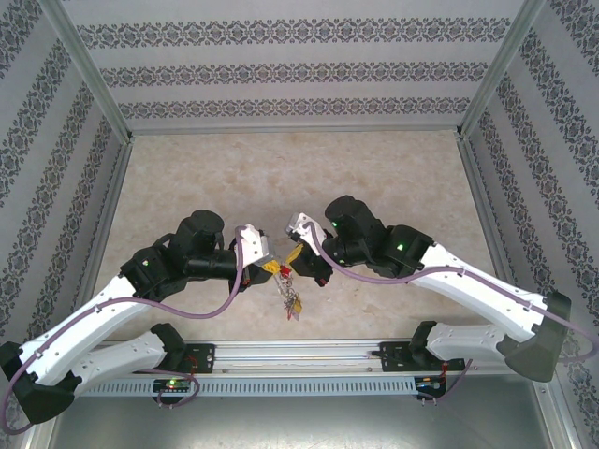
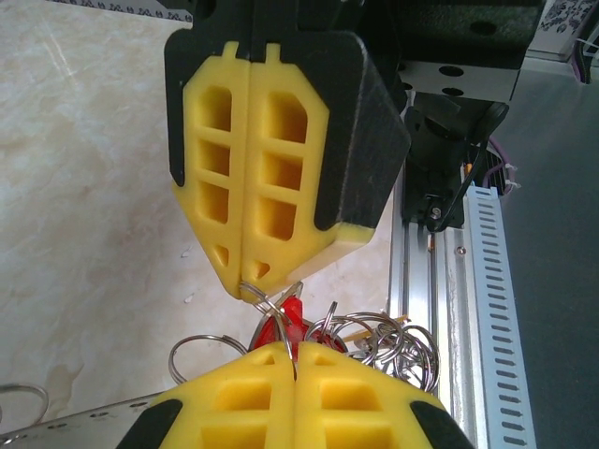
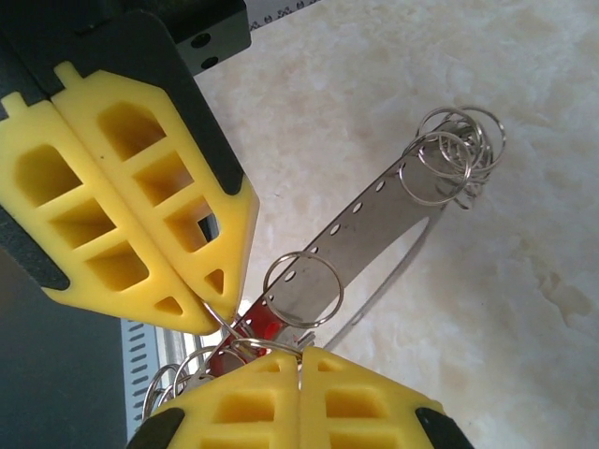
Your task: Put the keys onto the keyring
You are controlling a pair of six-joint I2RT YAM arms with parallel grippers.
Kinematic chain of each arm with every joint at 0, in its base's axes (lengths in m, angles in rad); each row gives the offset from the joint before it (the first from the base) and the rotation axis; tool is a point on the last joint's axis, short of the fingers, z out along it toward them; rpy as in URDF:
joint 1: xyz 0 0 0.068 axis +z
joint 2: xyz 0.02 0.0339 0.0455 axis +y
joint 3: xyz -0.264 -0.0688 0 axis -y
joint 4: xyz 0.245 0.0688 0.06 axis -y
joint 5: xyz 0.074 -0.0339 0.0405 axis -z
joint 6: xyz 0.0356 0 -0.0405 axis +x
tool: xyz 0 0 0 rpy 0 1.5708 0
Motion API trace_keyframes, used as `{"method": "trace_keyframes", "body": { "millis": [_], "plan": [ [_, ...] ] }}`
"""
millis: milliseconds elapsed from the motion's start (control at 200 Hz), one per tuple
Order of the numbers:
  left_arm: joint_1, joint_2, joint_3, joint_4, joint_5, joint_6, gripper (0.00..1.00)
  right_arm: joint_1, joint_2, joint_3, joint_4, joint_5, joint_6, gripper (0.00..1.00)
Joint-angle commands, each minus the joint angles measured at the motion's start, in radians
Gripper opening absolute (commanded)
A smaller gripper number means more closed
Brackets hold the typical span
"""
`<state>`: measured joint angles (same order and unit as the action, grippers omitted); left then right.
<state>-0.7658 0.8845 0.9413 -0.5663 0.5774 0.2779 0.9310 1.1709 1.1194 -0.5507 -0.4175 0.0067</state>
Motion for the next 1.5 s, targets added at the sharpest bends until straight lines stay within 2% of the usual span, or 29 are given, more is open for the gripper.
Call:
{"method": "trace_keyframes", "body": {
  "millis": [0,669,994,1194,1314,1379,1494],
  "plan": [
    [-0.013,-0.042,0.023,0.032,0.058,0.02,0.0,-0.023,0.02,0.019,-0.049,0.032,0.027,0.0],
    [-0.013,-0.051,0.021,0.037,0.047,0.018,0.0,-0.051,0.035,0.032,-0.103,0.049,0.058,0.0],
    [-0.013,-0.05,0.019,0.037,0.047,0.017,0.0,-0.051,-0.03,-0.008,-0.051,0.019,0.033,0.0],
    [-0.013,-0.048,0.019,0.036,0.048,0.018,0.0,-0.049,-0.159,-0.094,0.02,0.031,-0.011,0.39],
    [-0.013,-0.047,0.021,0.036,0.059,0.018,0.0,-0.049,-0.273,-0.185,0.134,-0.032,-0.034,0.61],
    [-0.013,-0.047,0.022,0.033,0.069,0.018,0.0,-0.049,-0.302,-0.213,0.168,-0.06,-0.046,0.68],
    [-0.013,-0.043,0.023,0.033,0.089,0.017,0.0,-0.049,-0.292,-0.218,0.188,-0.113,-0.069,0.7]
  ]
}}
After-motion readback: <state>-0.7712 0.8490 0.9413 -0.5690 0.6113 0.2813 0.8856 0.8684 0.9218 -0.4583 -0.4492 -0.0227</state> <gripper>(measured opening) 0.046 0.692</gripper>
